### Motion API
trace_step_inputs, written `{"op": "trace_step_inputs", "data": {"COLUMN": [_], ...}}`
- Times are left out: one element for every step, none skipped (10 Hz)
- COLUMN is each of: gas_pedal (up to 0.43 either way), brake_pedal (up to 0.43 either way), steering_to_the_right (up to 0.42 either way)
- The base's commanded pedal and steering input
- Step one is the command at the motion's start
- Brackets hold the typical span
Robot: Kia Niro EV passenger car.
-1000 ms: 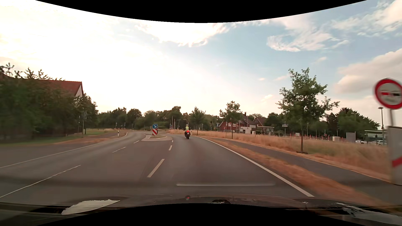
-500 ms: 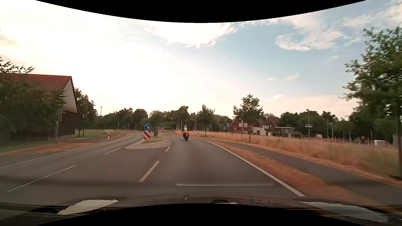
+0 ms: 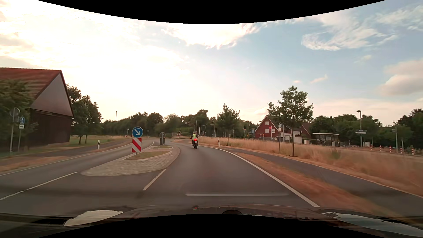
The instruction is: Follow the waypoints while adhering to traffic rules and regulations
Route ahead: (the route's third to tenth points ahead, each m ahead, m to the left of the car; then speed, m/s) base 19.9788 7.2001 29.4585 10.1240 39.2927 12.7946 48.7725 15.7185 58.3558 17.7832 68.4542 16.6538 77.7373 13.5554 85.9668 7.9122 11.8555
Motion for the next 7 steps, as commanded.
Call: {"op": "trace_step_inputs", "data": {"gas_pedal": [0.0, 0.0, 0.0, 0.0, 0.11, 0.11, 0.098], "brake_pedal": [0.0, 0.0, 0.0, 0.0, 0.0, 0.0, 0.0], "steering_to_the_right": [-0.041, -0.041, -0.042, -0.042, -0.044, -0.047, -0.051]}}
